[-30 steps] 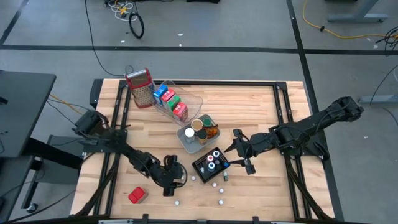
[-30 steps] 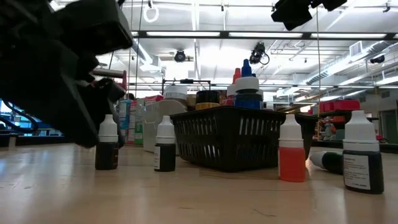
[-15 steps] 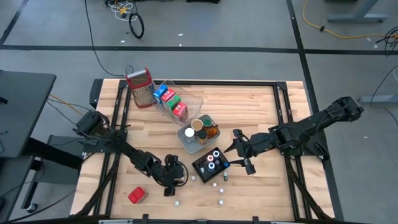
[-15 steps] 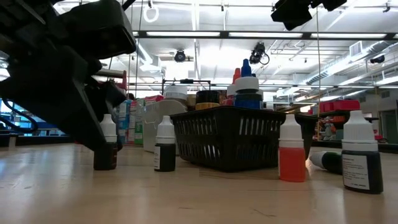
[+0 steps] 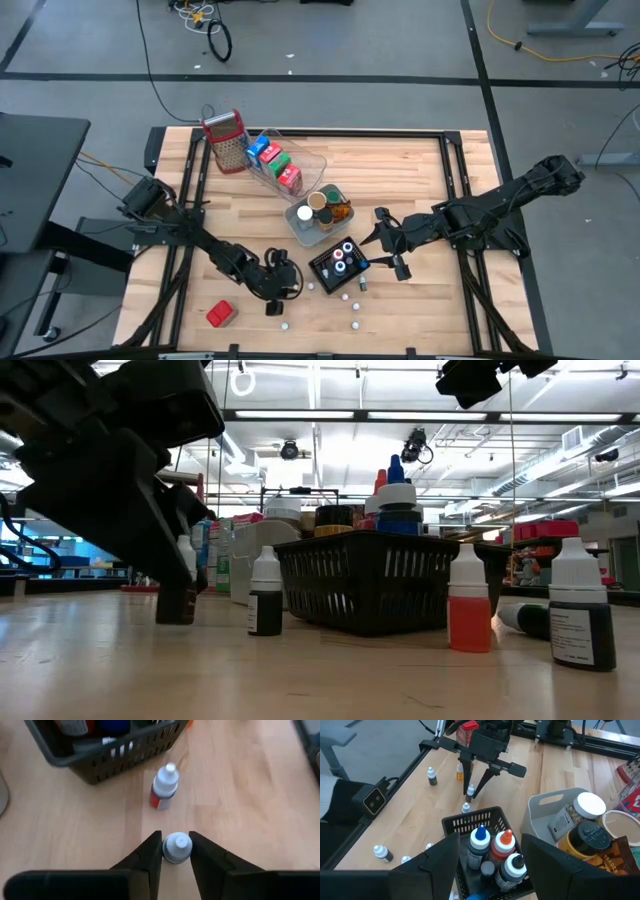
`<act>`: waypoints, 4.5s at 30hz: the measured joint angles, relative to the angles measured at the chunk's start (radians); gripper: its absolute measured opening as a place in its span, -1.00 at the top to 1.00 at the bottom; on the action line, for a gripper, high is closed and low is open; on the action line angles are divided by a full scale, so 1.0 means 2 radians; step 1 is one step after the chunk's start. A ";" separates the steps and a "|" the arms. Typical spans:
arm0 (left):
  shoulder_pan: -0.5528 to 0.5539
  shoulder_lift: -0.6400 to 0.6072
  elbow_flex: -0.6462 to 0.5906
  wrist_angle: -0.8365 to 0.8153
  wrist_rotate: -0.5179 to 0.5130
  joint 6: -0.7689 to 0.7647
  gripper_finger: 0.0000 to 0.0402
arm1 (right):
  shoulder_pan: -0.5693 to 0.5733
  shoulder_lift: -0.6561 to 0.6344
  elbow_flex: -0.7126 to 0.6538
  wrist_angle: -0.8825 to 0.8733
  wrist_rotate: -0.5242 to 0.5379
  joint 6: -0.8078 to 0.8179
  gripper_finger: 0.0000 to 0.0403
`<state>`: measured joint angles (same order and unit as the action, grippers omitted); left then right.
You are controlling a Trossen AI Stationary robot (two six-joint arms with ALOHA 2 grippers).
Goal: Pick & Place Kitchen Items
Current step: Put the black small food coloring bottle into the black bin, then put the orange small food coloring bottle into the black bin
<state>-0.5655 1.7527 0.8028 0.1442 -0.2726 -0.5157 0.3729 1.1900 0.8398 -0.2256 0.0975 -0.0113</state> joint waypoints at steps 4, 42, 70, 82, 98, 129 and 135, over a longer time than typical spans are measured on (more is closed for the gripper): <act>0.004 0.000 0.003 0.022 0.000 -0.001 0.50 | 0.000 0.000 0.000 0.000 0.000 0.000 -0.11; 0.115 0.000 0.090 -0.041 0.027 0.081 0.06 | 0.000 0.000 0.000 0.003 0.000 0.000 -0.11; 0.032 0.008 0.093 -0.055 0.028 0.064 0.10 | 0.000 0.000 0.001 0.008 0.000 -0.003 -0.11; 0.037 0.049 0.088 -0.028 0.044 0.063 0.10 | 0.000 0.000 0.001 0.015 0.000 -0.003 -0.11; 0.043 0.066 0.087 -0.010 0.049 0.080 0.14 | 0.000 0.000 0.001 0.015 0.000 -0.004 -0.11; 0.070 0.065 0.174 -0.057 0.000 0.249 0.61 | 0.000 0.000 0.001 0.015 0.000 -0.014 -0.11; 0.087 0.062 0.174 -0.050 0.001 0.260 0.54 | 0.000 0.000 0.001 0.015 0.000 -0.014 -0.11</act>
<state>-0.3907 1.8762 1.1500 0.0449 -0.2708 0.0044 0.3729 1.1899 0.8413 -0.1958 0.0971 -0.0388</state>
